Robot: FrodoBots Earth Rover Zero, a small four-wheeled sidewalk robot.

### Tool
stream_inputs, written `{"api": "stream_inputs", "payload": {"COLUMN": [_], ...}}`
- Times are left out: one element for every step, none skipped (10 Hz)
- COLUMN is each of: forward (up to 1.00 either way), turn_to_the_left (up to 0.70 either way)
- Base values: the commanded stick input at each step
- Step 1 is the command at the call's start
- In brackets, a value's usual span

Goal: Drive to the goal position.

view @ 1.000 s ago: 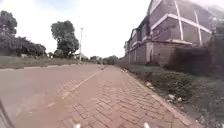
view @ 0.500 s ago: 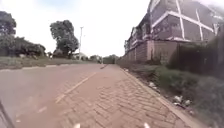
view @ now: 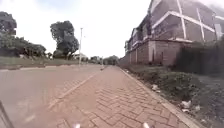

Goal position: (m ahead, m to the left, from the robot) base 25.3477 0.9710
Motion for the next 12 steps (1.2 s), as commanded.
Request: {"api": "stream_inputs", "payload": {"forward": [0.50, 0.50, 0.50, 0.50, 0.50, 0.50, 0.50, 0.50, 0.50, 0.50, 0.50, 0.50], "turn_to_the_left": [0.00, 0.00, 0.00, 0.00, 0.00, 0.00, 0.00, 0.00, 0.00, 0.00, 0.00, 0.00]}}
